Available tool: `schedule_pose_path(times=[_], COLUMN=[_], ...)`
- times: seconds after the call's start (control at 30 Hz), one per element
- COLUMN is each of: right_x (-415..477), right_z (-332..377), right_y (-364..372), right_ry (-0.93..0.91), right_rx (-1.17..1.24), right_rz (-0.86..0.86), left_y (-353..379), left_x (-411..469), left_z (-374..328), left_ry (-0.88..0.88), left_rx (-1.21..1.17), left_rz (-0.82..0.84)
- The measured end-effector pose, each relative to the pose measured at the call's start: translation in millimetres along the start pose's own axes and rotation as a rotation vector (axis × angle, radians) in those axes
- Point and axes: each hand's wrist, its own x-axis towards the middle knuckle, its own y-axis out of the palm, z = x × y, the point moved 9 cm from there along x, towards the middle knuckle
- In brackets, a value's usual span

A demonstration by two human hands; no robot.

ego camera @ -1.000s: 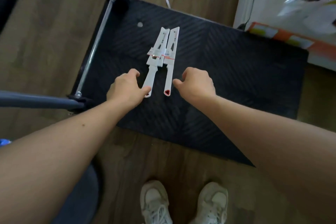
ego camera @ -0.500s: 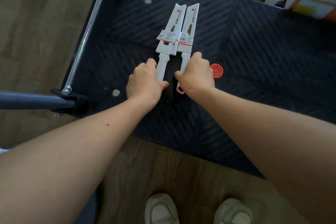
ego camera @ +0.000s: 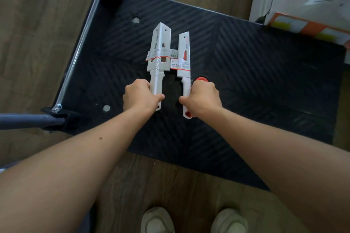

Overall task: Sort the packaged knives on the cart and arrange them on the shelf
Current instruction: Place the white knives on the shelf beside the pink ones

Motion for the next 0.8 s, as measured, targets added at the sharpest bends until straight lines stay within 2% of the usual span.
schedule_pose_path(times=[0.37,0.6,0.8], right_x=[-22,-72,-145], right_z=[-5,28,96], right_y=[-33,-115,-229], right_ry=[0.004,-0.022,-0.114], right_rx=[0.040,0.045,0.041], right_rz=[-0.020,-0.079,-0.175], left_y=[-25,-101,-189], left_x=[-32,-88,-161], left_z=[-8,-81,-163], left_ry=[-0.040,0.105,0.239], left_rx=[-0.065,-0.110,-0.106], left_rz=[-0.060,-0.133,-0.177])
